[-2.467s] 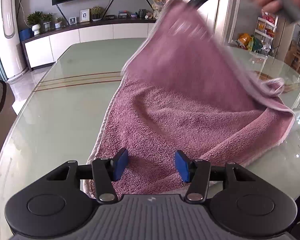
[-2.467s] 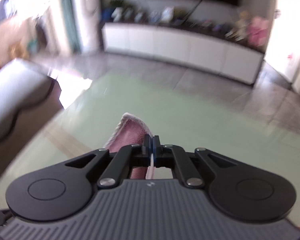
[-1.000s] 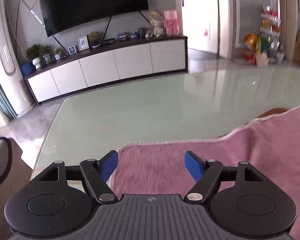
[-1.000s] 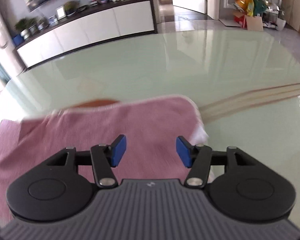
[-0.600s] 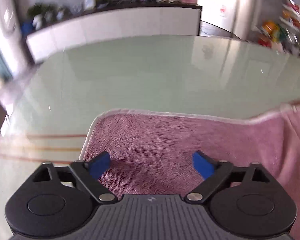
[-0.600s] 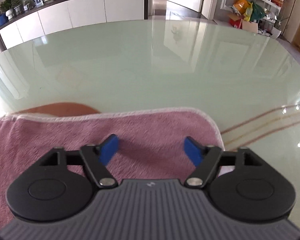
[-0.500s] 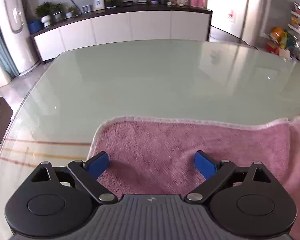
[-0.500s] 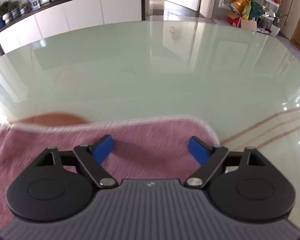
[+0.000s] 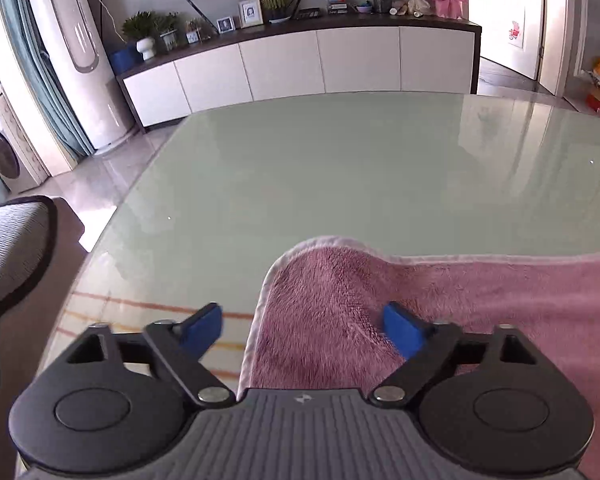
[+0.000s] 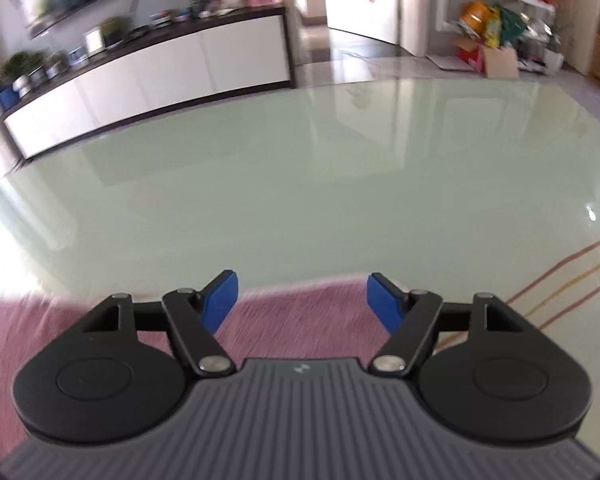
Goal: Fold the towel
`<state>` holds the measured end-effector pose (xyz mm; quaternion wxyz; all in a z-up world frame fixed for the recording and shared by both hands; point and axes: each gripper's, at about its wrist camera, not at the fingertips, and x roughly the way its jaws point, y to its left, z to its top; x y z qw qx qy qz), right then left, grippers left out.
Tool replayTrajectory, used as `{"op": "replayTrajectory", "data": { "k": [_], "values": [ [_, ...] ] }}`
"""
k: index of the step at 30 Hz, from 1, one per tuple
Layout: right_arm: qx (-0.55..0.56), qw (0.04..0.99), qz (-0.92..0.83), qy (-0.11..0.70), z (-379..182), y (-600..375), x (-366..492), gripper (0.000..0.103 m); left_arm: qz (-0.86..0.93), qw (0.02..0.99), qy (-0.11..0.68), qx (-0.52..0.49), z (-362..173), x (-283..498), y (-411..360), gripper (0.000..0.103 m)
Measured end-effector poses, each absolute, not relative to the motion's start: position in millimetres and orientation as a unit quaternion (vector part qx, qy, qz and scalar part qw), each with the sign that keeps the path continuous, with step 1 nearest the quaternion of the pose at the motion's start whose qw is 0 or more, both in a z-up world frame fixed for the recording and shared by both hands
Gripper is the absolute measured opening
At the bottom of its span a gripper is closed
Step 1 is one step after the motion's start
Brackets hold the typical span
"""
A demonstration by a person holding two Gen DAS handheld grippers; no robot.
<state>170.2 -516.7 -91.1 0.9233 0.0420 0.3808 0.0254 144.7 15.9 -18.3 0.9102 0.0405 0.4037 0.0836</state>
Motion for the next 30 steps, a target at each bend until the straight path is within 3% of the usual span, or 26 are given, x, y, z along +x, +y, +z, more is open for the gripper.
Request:
{"op": "replayTrajectory", "data": {
  "k": [6,9,12,14,16,17,22,26,30],
  "values": [
    [-0.005,0.918,0.018,0.396,-109,-501,154,0.080,0.044,0.912,0.400,0.084,-29,127,-5,0.097],
    [0.000,0.919,-0.009,0.394,-109,-513,156,0.087,0.048,0.908,0.415,0.032,-36,126,14,0.103],
    [0.018,0.918,-0.045,0.393,-107,-526,155,0.087,0.056,0.904,0.423,-0.007,-38,116,36,0.103],
    [0.030,0.917,-0.056,0.394,-102,-534,149,0.072,0.062,0.904,0.423,0.009,-33,106,37,0.101],
    [0.050,0.925,-0.034,0.376,-90,-535,129,0.073,0.062,0.905,0.421,0.024,-28,95,35,0.090],
    [0.055,0.927,-0.022,0.369,-85,-534,120,0.074,0.058,0.906,0.419,0.028,-25,89,32,0.090],
    [-0.014,0.924,0.062,0.376,-76,-512,36,0.076,0.027,0.918,0.389,0.073,-10,23,13,0.091],
    [-0.058,0.906,0.104,0.406,-88,-514,-9,0.077,0.006,0.909,0.412,0.070,-20,-25,8,0.092],
    [-0.072,0.898,0.093,0.424,-100,-522,-43,0.083,0.014,0.906,0.420,0.053,-36,-60,21,0.101]
  ]
}}
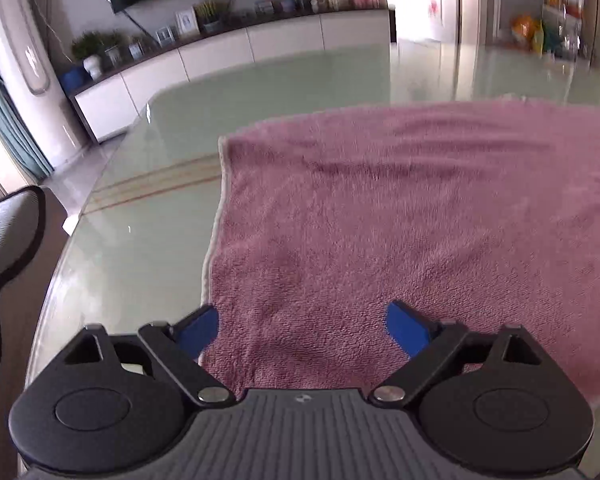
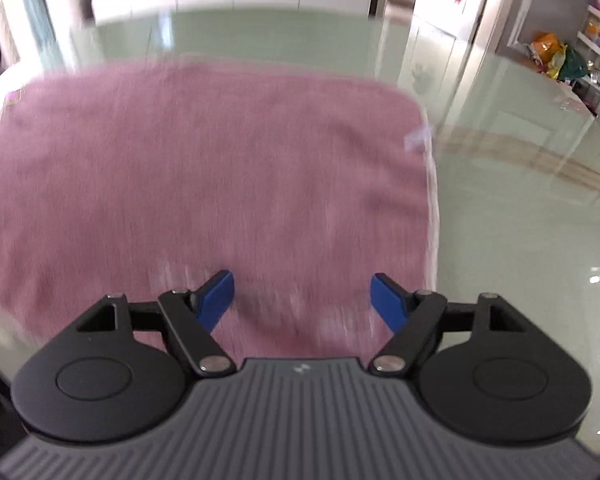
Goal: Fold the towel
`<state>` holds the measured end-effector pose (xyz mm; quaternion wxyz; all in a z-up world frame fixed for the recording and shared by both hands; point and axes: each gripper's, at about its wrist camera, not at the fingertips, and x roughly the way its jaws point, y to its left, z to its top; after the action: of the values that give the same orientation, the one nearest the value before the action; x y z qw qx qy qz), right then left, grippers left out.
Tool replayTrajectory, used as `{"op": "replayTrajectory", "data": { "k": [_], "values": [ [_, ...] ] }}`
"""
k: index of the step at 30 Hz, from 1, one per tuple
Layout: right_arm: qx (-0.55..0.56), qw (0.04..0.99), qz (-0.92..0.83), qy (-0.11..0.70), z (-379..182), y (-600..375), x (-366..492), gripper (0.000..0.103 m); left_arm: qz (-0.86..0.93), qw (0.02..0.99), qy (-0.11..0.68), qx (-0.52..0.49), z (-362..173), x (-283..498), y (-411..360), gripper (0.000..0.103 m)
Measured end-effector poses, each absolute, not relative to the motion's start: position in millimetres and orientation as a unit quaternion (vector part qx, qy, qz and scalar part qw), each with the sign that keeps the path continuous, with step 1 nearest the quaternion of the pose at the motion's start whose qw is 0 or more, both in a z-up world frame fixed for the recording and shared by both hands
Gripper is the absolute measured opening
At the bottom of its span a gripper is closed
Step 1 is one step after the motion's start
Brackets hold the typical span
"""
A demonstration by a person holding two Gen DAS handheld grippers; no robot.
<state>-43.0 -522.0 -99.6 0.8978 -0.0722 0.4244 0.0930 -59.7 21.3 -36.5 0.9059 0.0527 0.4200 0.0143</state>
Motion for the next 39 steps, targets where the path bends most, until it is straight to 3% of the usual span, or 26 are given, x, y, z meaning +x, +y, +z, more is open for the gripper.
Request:
{"op": "replayTrajectory", "data": {
  "k": [2,6,8,10,11,16,22,29,32,34,35,39],
  "values": [
    [-0.053,0.899,0.073,0.430,-100,-531,-46,0.089,0.019,0.902,0.430,0.021,-38,-70,33,0.102],
    [-0.029,0.898,0.040,0.438,-101,-550,-58,0.089,0.035,0.903,0.428,0.021,-37,-90,49,0.103],
    [-0.033,0.898,0.030,0.437,-97,-551,-59,0.079,0.049,0.901,0.431,0.033,-35,-97,53,0.102],
    [-0.031,0.905,0.037,0.422,-90,-546,-63,0.077,0.059,0.899,0.431,0.050,-29,-100,52,0.088],
    [-0.025,0.908,0.049,0.415,-88,-543,-65,0.077,0.059,0.902,0.424,0.056,-20,-101,47,0.087],
    [-0.042,0.900,0.086,0.425,-91,-521,-60,0.073,0.018,0.916,0.396,0.064,-6,-91,20,0.094],
    [-0.066,0.872,0.113,0.471,-101,-535,-64,0.085,0.030,0.895,0.440,0.064,-27,-95,28,0.103],
    [-0.073,0.879,0.121,0.455,-108,-545,-80,0.089,0.035,0.900,0.434,0.022,-33,-125,50,0.103],
    [-0.068,0.882,0.116,0.452,-108,-547,-81,0.085,0.055,0.903,0.423,0.038,-28,-128,50,0.102],
    [-0.057,0.889,0.119,0.438,-102,-551,-82,0.080,0.071,0.905,0.416,0.046,-21,-127,50,0.088],
    [-0.047,0.894,0.122,0.429,-98,-554,-82,0.080,0.078,0.906,0.413,0.050,-18,-127,49,0.086],
    [-0.046,0.900,0.136,0.412,-99,-547,-75,0.080,0.069,0.913,0.397,0.067,-14,-122,37,0.092]
  ]
}}
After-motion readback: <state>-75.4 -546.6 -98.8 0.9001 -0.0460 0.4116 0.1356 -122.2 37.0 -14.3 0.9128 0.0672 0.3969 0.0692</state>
